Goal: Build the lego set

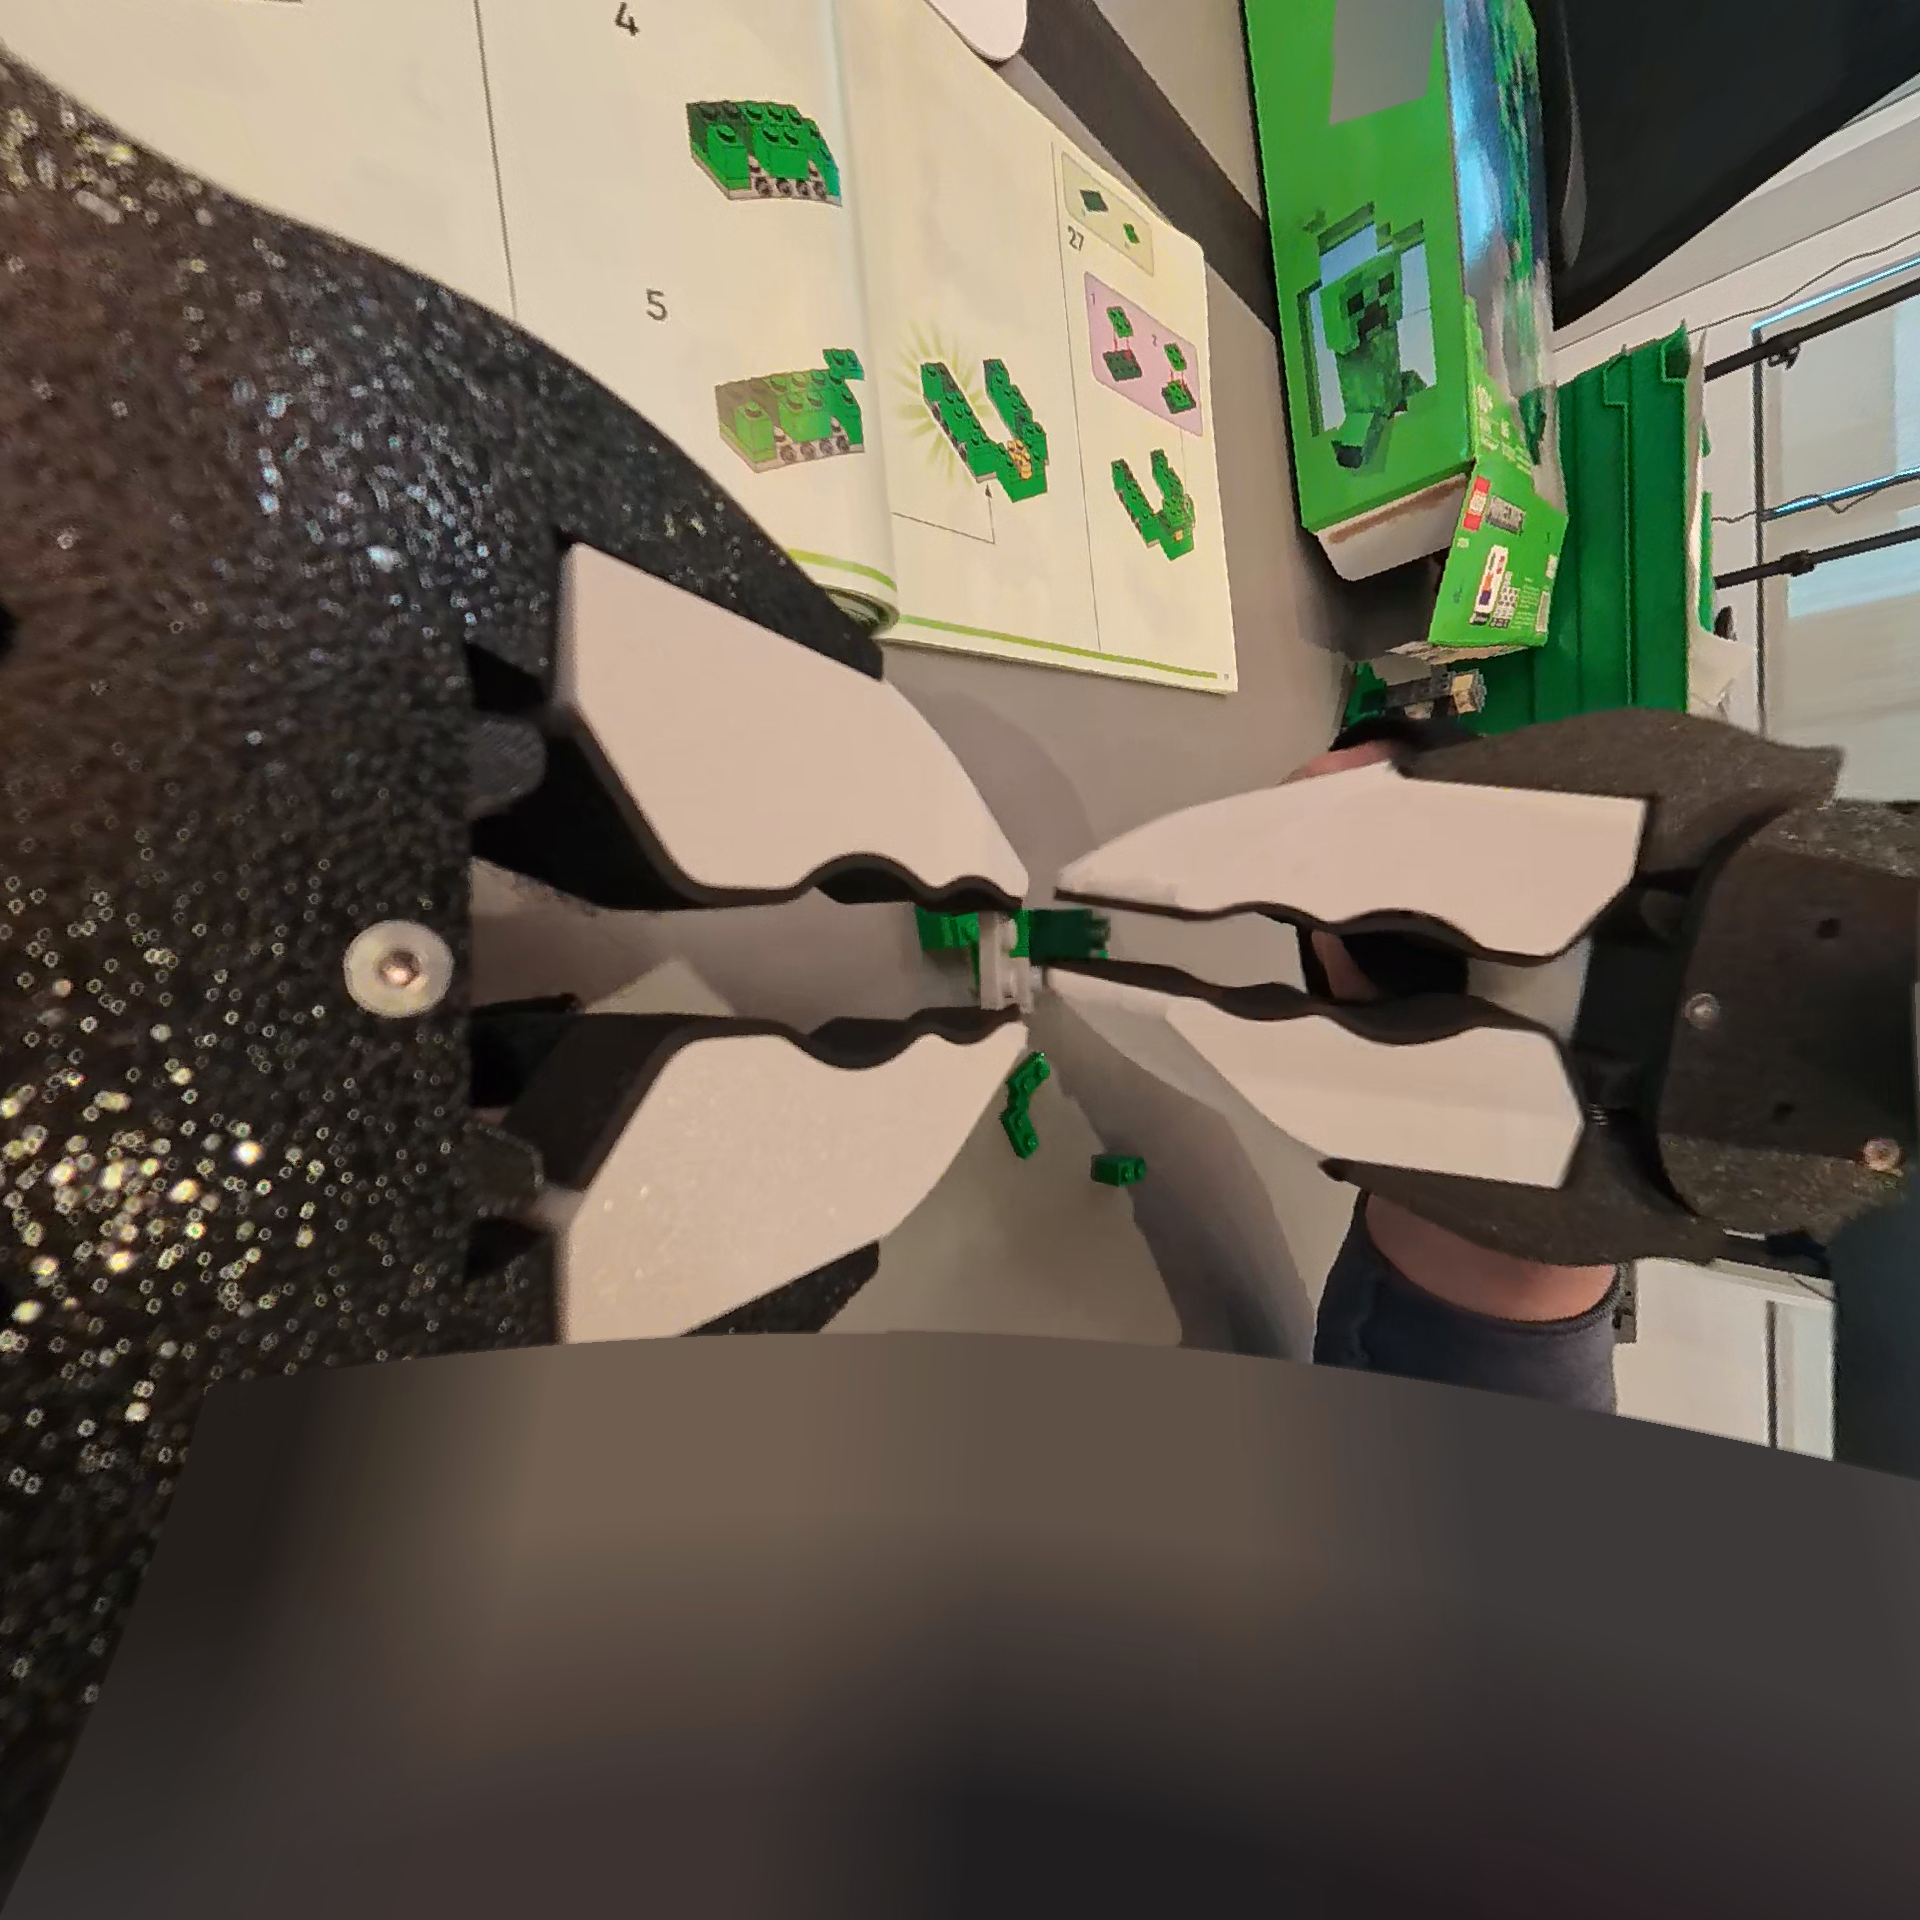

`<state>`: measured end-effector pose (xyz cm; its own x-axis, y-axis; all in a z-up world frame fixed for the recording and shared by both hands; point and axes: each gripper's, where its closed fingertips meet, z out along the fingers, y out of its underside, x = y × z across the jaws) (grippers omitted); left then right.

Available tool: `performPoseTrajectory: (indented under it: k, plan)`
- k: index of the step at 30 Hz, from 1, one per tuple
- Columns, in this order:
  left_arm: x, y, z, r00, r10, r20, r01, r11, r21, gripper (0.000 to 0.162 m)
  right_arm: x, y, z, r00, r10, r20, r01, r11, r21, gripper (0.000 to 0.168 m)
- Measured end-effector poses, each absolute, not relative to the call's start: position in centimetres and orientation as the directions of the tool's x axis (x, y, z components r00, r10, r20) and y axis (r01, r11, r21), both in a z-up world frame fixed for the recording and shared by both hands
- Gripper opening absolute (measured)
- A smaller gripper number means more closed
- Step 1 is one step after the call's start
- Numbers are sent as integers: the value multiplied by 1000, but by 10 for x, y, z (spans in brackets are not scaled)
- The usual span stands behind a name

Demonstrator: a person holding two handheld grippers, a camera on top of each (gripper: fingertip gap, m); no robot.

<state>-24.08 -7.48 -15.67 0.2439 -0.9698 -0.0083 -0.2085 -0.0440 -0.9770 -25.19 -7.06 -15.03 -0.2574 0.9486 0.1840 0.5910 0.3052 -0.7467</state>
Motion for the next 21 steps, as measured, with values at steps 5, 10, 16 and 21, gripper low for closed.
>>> performPoseTrajectory:
  k: [5,10,16,21]
  plan:
    - [-242,-75,-157,245,-970,-4,-205,-48,-978,16,-251,-70,-151,-248,950,189,587,303,-751,11]
    - [-243,-74,-156,253,-967,6,-199,-58,-978,17,-251,-69,-148,-233,952,197,574,298,-762,14]
    - [-243,-72,-159,258,-966,19,-206,-74,-976,17,-251,-67,-146,-204,948,245,542,318,-778,16]
    - [-248,-65,-158,310,-950,30,-198,-95,-976,17,-250,-58,-134,-89,927,365,432,366,-824,37]
